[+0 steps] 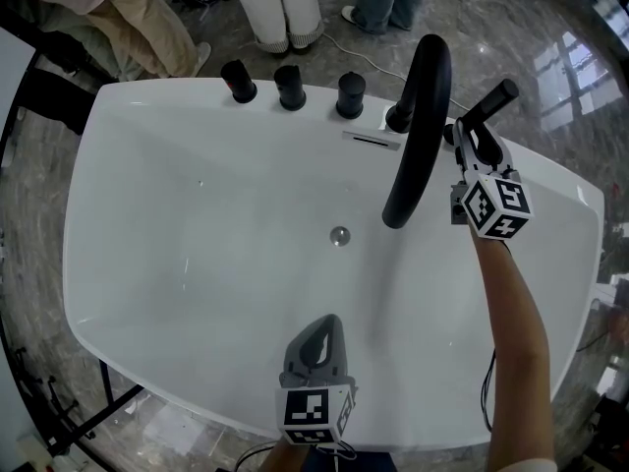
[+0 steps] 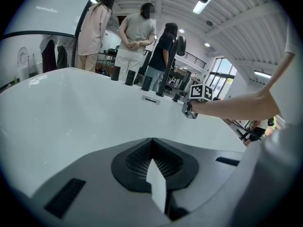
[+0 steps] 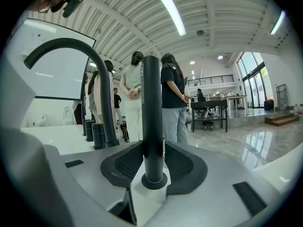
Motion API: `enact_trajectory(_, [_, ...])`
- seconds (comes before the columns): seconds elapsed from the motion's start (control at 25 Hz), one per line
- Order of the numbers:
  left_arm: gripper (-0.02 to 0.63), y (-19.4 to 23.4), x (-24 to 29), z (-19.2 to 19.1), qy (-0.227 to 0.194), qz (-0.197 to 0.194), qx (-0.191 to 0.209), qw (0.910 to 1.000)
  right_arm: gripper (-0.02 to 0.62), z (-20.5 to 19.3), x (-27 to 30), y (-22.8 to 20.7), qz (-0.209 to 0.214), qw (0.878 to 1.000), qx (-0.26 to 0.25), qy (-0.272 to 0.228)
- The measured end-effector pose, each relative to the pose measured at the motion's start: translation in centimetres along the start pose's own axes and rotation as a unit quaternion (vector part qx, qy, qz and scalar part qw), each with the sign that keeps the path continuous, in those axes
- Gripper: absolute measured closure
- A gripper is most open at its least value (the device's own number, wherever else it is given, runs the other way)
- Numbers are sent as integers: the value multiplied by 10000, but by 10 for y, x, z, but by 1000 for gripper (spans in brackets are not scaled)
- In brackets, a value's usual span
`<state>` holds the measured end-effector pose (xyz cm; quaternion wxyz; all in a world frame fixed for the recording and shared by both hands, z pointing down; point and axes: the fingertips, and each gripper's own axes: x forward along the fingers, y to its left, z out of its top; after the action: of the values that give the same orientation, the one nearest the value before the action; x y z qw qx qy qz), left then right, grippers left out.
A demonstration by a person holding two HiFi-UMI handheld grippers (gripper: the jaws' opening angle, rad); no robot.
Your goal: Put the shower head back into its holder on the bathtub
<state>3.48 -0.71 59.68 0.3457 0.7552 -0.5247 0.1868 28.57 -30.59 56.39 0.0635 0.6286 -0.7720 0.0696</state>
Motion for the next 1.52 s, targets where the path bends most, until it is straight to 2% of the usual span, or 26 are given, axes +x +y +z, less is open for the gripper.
enact_trajectory(0.24, [609,-9,-8,12,-222,-121,25,9997,465,17,-22,1,-115,9999,-40,-88])
enact_trajectory(0.4, [611,-22,-21,25,-377,-234,88,9990,465,33,-60,16,21,9998,-166,-108])
enact_trajectory(0.6, [609,-36,-38,51,-591,-39,370,9976,465,64,-115,39,106,9996,-243,-125])
enact_trajectory(0.72, [609,-54,-58,73,-795,-121,544,9953,465,83,-154,58,87,9997,-215,-13])
enact_trajectory(0.88, [609,-80,-92,110,-870,-207,974,9912,465,122,-208,92,-80,9989,-396,247])
enact_trajectory(1.0, [609,-98,-125,138,-951,-236,1240,9874,465,160,-246,120,-69,9997,-197,146])
enact_trajectory(1.16, [609,-115,-165,174,-1176,-300,1356,9833,465,209,-283,147,-53,9999,115,-39])
enact_trajectory(1.44, [609,-123,-226,230,-1678,-340,1416,9750,468,281,-333,181,-115,9992,122,-362])
enact_trajectory(1.52, [609,-123,-242,243,-1838,-343,1430,9719,514,294,-348,186,-238,9986,157,-442])
